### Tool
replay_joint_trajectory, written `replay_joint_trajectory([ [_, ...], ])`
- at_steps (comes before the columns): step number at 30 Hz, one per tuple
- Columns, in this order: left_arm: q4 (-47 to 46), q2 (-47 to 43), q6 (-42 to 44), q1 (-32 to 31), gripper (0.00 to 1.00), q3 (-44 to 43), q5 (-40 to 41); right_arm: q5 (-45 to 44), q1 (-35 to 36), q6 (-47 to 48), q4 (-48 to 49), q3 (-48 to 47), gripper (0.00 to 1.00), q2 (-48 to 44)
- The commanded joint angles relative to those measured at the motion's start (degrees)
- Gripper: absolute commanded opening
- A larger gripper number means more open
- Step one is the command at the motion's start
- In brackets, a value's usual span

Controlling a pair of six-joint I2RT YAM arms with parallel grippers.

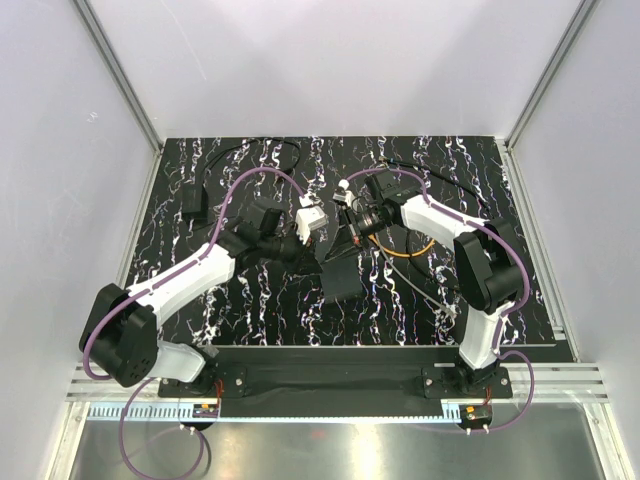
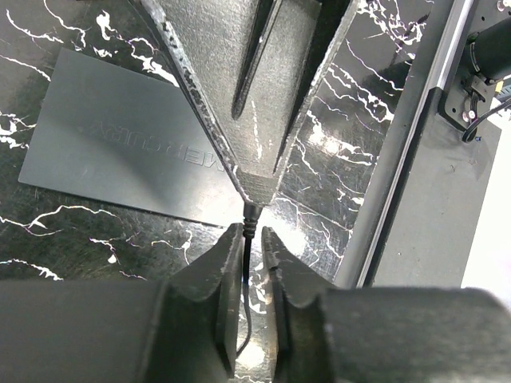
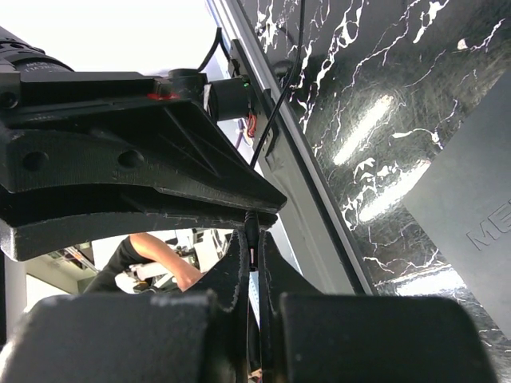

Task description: Insert the plug into the switch port

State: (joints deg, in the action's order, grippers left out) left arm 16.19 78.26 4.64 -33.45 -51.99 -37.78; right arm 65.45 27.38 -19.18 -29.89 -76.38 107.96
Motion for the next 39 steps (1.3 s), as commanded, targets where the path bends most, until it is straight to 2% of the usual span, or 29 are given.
replay_joint_trajectory([
  [1, -2.2, -1.4, 1.1, 0.0, 0.21, -1.3, -1.0, -1.1, 0.6, 1.8, -1.3, -1.5, 0.0, -0.9],
  [8, -2.2, -1.0, 1.2, 0.1, 0.22, -2.2, -1.9, -1.6, 0.5, 3.3, -3.1, -1.6, 0.0, -0.8],
  [28, -2.8, 0.8, 1.9, -0.7, 0.17, -2.6, -4.0, -0.3, 1.0, 3.4, -3.7, -2.6, 0.0, -0.9],
  [29, -2.8, 0.8, 2.0, -0.8, 0.17, -2.6, -4.1, -0.3, 1.0, 3.4, -3.6, -2.6, 0.0, -0.8],
  [33, -3.0, 0.7, 1.9, -0.8, 0.0, -2.4, -4.3, -0.1, 1.1, 3.8, -4.0, -2.5, 0.0, -0.7],
  [35, -2.9, 0.6, 2.1, -0.8, 0.0, -2.4, -4.5, -0.1, 1.2, 3.9, -4.2, -2.7, 0.01, -0.6],
  [36, -2.7, 0.7, 2.4, -0.8, 0.0, -2.3, -4.6, 0.0, 1.2, 3.9, -4.2, -2.9, 0.03, -0.4],
  [37, -1.7, 0.7, 2.7, -0.8, 0.0, -2.2, -4.5, -0.1, 1.2, 3.9, -4.6, -3.1, 0.15, -0.3],
  [39, -0.3, 0.4, 4.0, -0.9, 0.0, -1.6, -4.2, -1.2, 1.2, 4.6, -5.9, -4.1, 0.21, 0.1],
])
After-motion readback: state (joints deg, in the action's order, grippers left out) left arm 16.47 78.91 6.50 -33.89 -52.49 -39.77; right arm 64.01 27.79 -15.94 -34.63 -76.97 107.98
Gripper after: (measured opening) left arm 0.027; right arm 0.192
